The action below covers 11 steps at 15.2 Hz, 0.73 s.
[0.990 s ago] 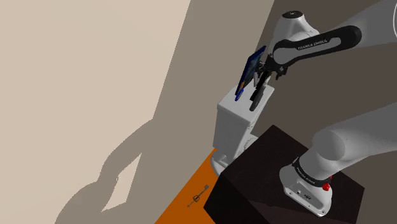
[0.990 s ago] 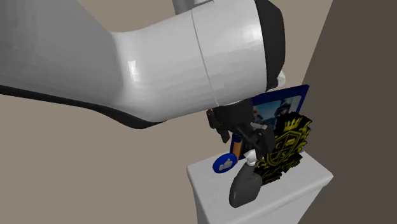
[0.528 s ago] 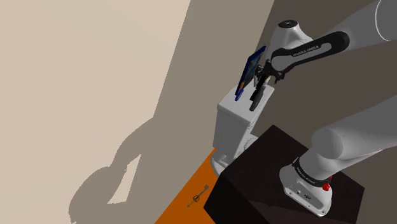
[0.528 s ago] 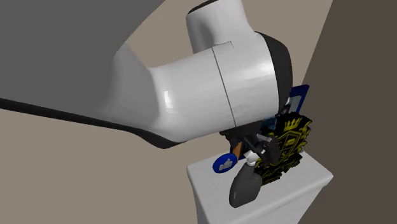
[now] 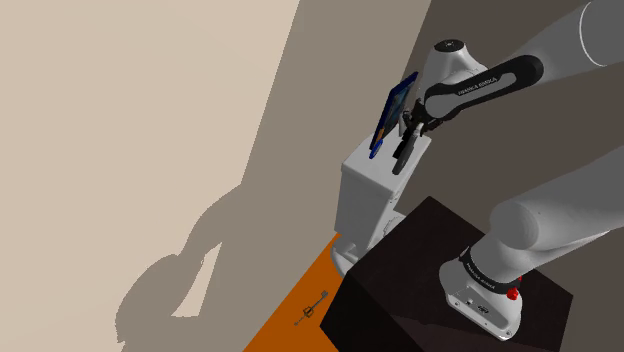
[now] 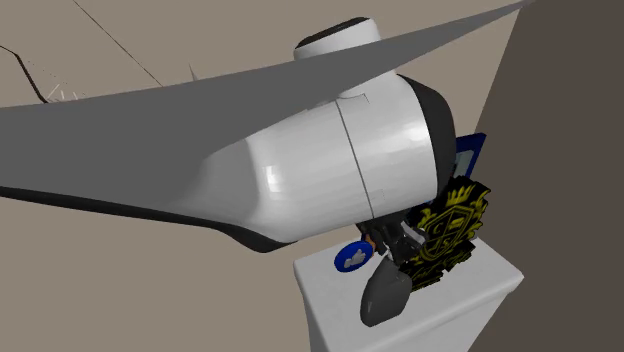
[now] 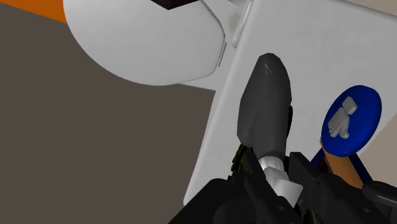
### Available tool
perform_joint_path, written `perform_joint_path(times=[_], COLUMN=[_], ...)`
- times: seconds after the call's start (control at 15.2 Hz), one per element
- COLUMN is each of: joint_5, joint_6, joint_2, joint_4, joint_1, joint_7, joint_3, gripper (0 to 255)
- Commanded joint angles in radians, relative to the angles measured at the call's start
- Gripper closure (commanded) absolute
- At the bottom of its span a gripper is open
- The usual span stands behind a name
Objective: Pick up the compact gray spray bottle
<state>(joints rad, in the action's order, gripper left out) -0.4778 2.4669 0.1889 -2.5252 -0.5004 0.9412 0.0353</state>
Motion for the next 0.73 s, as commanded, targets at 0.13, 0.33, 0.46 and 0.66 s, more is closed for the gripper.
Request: perform_joint_path(times=[0.13, 0.33, 0.46, 0.66], joint_5=[0.000, 0.001, 0.017, 0.038], joint_6=[0.001, -0.002, -0.029, -0.069], joint_2=[-0.001, 0.003, 0.022, 0.049], joint_4=[0.000, -0.002, 0.007, 0.024], joint_1=[0.000, 0.001, 0.006, 0.012], joint_7=[0.000, 0.001, -0.016, -0.040], joint_3=[0.000, 0.001, 0.000, -0.002], gripper=[255, 255, 255, 255])
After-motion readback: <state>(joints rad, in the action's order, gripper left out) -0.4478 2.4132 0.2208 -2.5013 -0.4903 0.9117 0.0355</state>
